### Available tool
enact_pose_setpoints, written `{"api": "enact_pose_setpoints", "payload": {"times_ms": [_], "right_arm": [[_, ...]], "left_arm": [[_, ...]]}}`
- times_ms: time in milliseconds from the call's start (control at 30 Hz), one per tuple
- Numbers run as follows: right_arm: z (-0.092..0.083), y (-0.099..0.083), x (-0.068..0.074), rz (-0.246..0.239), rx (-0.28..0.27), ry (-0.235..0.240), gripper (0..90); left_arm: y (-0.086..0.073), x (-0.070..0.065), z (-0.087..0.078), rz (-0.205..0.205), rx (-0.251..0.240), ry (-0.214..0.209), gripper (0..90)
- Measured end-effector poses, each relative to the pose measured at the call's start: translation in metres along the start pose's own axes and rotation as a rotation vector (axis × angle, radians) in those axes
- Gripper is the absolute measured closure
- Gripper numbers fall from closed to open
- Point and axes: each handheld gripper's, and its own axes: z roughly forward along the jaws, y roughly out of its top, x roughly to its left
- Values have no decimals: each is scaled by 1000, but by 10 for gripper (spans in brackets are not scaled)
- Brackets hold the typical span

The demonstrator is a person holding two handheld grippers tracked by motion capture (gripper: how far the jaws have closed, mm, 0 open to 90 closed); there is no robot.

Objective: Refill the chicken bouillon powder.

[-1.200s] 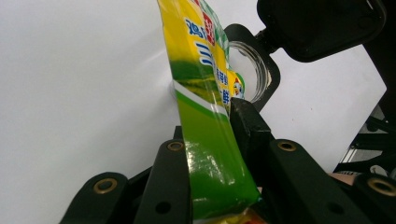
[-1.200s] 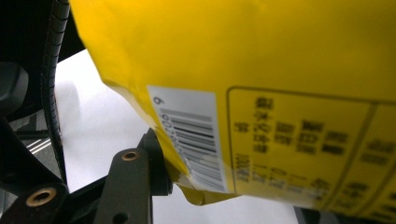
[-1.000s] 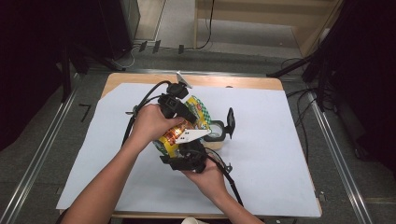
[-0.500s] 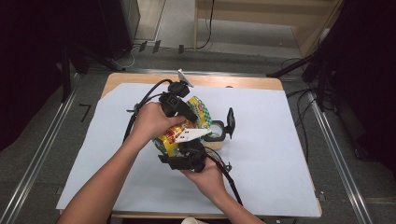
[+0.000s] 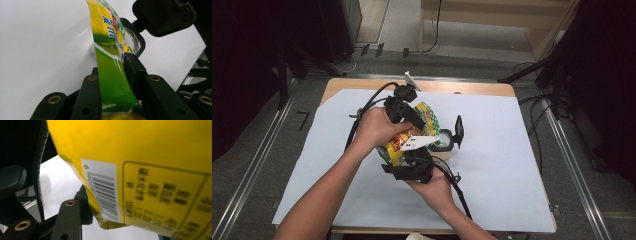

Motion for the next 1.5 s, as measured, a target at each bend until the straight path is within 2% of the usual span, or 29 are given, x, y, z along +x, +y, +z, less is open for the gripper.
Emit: {"api": "enact_pose_setpoints", "payload": {"times_ms": [267,400,533,733,1000,1167,1300,1400,1500], "right_arm": [[0,-1,-3,24,-13,16,561],[0,0,-3,23,-15,13,559],[2,-1,-4,25,3,10,555],[5,-3,-6,28,18,3,558],[8,-4,-9,24,30,-7,569],[7,-4,-12,51,19,18,604],[4,-3,-11,70,-20,51,607],[2,0,-10,89,-29,75,604],[1,0,-10,89,-28,77,605]], "left_arm": [[4,-7,-1,16,2,38,773],[6,-9,-1,11,9,35,785],[6,-14,1,28,23,50,796],[6,-15,2,30,28,63,800],[6,-15,3,24,32,57,807],[7,-15,3,24,26,52,809],[9,-16,2,33,15,50,803],[10,-15,1,31,17,44,799],[11,-15,1,25,19,35,800]]}}
